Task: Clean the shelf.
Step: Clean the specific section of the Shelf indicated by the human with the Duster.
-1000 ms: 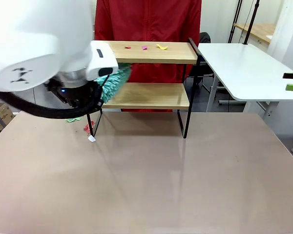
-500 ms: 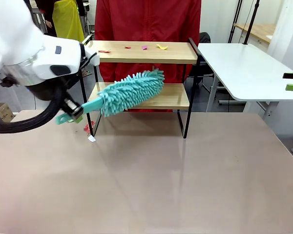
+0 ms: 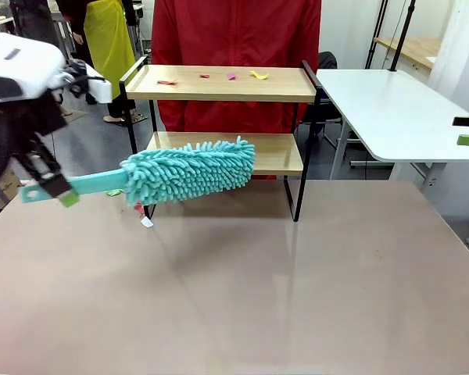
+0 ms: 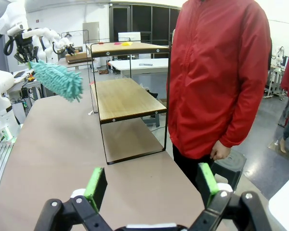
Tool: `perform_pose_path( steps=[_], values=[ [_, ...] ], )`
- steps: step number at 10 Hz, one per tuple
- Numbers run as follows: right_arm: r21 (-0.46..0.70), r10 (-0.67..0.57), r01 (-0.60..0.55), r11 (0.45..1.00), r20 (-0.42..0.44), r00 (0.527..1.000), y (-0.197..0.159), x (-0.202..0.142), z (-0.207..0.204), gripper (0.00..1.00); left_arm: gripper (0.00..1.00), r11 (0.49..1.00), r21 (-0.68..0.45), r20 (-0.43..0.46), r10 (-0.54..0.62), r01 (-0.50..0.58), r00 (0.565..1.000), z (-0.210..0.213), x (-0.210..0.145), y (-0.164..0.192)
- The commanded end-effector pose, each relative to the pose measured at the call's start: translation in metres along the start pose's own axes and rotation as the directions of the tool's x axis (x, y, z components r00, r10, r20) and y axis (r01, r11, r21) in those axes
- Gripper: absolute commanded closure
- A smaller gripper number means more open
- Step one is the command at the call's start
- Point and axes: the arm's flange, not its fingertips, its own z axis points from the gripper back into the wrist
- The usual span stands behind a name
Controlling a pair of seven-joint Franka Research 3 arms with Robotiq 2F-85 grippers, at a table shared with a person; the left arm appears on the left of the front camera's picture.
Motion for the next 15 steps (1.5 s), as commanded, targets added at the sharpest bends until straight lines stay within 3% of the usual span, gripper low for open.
perform_pose_path(
  steps=[1, 2, 5, 7, 10, 12, 15],
  values=[
    [0.001, 0.003, -0.003, 1.000, 0.001, 1.000, 0.001, 0.002, -0.001, 0.00, 0.87, 0.995, -0.097, -0.088, -0.048, 0.039, 0.995, 0.025, -0.009, 0.008],
    [0.001, 0.003, -0.003, 1.000, 0.001, 1.000, 0.001, 0.002, -0.001, 0.00, 0.87, 0.997, -0.074, -0.152, 0.001, -0.012, 0.988, 0.039, -0.016, 0.007],
    [0.001, 0.003, -0.003, 1.000, 0.001, 1.000, 0.001, 0.002, -0.001, 0.00, 0.87, 0.999, -0.011, -0.311, 0.027, -0.032, 0.950, 0.067, -0.047, -0.001],
    [0.001, 0.003, -0.003, 1.000, 0.001, 1.000, 0.001, 0.002, -0.001, 0.00, 0.87, 0.999, -0.037, -0.487, 0.000, -0.021, 0.873, 0.080, -0.065, -0.005],
    [0.001, 0.003, -0.003, 1.000, 0.001, 1.000, 0.001, 0.002, -0.001, 0.00, 0.87, 0.998, -0.057, -0.637, -0.045, 0.012, 0.770, 0.110, -0.076, -0.003],
    [0.001, 0.003, -0.003, 1.000, 0.001, 1.000, 0.001, 0.002, -0.001, 0.00, 0.87, 0.998, -0.066, -0.665, -0.062, 0.025, 0.745, 0.116, -0.075, 0.005],
    [0.001, 0.003, -0.003, 1.000, 0.001, 1.000, 0.001, 0.002, -0.001, 0.00, 0.87, 0.998, -0.059, -0.646, -0.027, -0.014, 0.763, 0.101, -0.076, -0.004]
  ],
)
